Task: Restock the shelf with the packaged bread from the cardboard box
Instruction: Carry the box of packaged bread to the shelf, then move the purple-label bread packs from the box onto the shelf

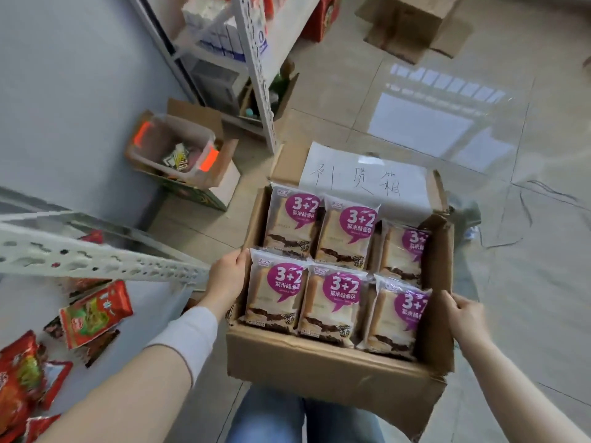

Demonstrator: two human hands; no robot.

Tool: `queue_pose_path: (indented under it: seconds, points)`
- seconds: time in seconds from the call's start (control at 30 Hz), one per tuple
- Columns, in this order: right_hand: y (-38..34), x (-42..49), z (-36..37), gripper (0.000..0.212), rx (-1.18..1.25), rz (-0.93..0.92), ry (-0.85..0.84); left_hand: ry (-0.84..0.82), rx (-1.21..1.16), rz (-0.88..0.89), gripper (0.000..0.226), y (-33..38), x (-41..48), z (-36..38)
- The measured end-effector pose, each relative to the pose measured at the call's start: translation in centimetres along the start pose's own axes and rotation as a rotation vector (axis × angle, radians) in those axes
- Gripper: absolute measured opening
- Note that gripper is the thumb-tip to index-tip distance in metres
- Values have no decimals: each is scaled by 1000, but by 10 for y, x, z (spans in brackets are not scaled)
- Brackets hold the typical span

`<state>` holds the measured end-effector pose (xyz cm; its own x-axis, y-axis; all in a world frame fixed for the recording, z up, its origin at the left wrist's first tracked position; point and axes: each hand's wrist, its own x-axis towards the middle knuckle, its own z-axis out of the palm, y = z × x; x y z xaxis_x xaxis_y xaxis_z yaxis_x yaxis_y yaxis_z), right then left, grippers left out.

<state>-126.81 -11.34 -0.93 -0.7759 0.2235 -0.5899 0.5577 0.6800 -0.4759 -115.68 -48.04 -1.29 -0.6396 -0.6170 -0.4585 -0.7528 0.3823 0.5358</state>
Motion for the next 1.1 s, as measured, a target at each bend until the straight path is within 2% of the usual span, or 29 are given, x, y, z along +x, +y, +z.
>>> queue_pose_path:
  seconds: [0.23, 0.43, 0.67, 0.93, 1.03, 1.1]
  points:
    - [27, 100, 70, 38, 46, 125, 95, -35, 62, 11, 27, -7, 116, 81]
    - [47, 148, 105, 39, 16, 205, 132, -88, 30, 29, 34, -21, 171, 129]
    - [60, 171, 116, 41, 50, 241, 163, -111, 17, 100, 31, -22, 196, 156]
    - [57, 174, 120, 41, 59, 250, 164, -169, -52, 47, 32, -13, 194, 158]
    - [50, 168, 117, 50, 83, 275, 101, -260, -142, -66, 34, -5, 193, 151]
    - [40, 149, 117, 58, 13, 208, 175, -174, -154, -15, 36, 6, 190, 142]
